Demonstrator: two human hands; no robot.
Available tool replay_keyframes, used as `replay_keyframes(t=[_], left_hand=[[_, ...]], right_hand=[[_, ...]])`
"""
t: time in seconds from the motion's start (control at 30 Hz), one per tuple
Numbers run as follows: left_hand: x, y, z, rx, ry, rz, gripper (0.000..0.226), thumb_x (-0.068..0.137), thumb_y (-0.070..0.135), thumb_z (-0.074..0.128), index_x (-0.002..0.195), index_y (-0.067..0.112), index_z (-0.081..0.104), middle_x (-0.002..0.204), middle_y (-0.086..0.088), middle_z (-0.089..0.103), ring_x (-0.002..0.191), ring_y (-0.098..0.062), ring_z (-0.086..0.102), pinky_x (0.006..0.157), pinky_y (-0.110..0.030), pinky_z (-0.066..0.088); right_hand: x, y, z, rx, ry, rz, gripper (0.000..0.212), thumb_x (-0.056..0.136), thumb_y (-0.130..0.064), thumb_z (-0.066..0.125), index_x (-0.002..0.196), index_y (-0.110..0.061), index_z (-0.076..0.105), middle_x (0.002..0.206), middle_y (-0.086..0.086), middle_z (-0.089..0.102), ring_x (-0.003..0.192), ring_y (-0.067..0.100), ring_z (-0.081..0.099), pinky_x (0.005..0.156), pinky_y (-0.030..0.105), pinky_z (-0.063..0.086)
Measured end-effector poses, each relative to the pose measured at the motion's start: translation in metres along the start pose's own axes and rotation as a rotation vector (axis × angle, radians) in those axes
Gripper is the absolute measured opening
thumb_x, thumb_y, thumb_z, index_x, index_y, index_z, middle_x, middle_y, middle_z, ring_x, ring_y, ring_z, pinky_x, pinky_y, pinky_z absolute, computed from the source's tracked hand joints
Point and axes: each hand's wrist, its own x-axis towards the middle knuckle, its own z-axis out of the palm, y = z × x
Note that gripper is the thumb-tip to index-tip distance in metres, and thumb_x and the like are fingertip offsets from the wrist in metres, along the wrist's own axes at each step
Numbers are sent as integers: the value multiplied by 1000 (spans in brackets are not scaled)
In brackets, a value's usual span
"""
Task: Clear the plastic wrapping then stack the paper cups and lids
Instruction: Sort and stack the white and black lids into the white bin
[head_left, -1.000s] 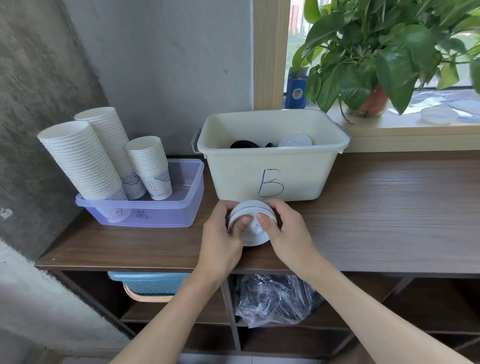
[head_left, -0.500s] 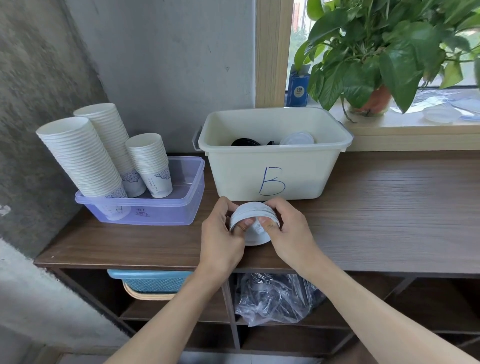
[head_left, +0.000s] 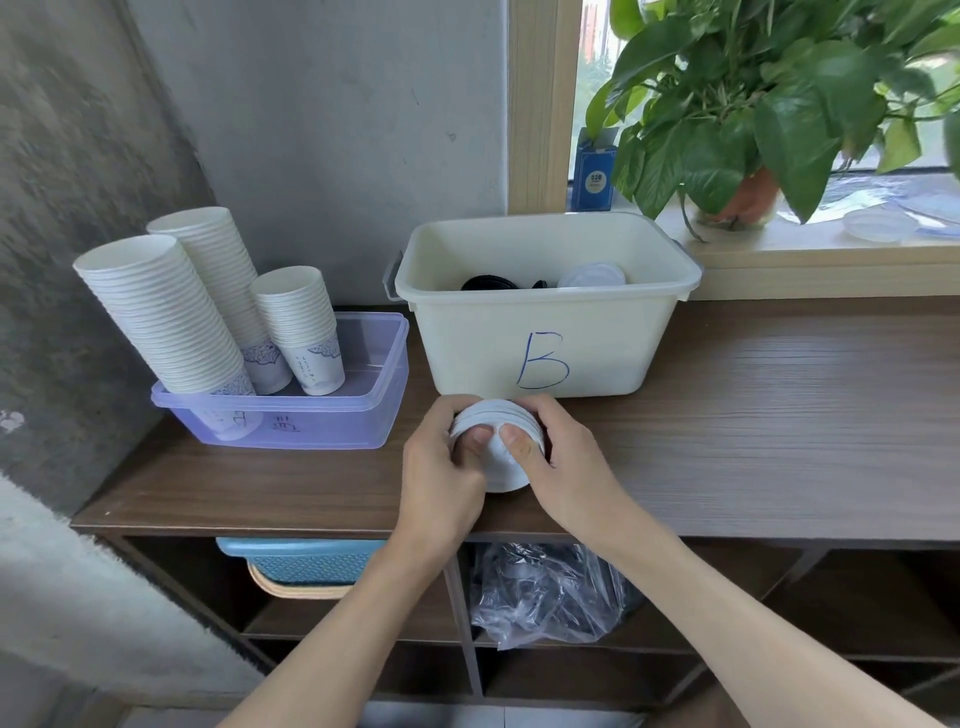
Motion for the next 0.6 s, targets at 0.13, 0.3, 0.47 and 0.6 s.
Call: replay_keyframes(t=[0.13,0.3,0.47,0.6], left_hand=[[2,3,-2,6,49,-39,28,90,-11,53,94,16,56,82,9,62,75,7,56,68,-7,42],[2,4,-2,4,9,-33,33,90,-9,54,89,23,52,81,11,62,74,7,56,67,-8,43],[1,1,0,3,-7,-20,34,89,-9,55,88,24,53,75,23,64,73,5,57,66,-8,42],[-1,0,-2,11,-57,28,27,93,-2,58,95,26,54,84,22,65,81,1,61,72,-11,45]], right_hand=[[2,1,-1,-21,-51,16,26,95,-33,55,113,-16,62,102,-7,68,90,1,59,77,12,41],[3,2,-2,-34,-7,5,9,93,-23,60,98,-15,62,86,-10,63,76,-1,54,67,11,38],[2,2,-1,-30,31,-3,11,92,-15,61,82,-13,55,70,-9,53,65,5,45,60,16,34],[3,3,0,-23,79,-17,21,90,-24,59,81,-6,54,68,-5,49,63,6,39,58,18,31]])
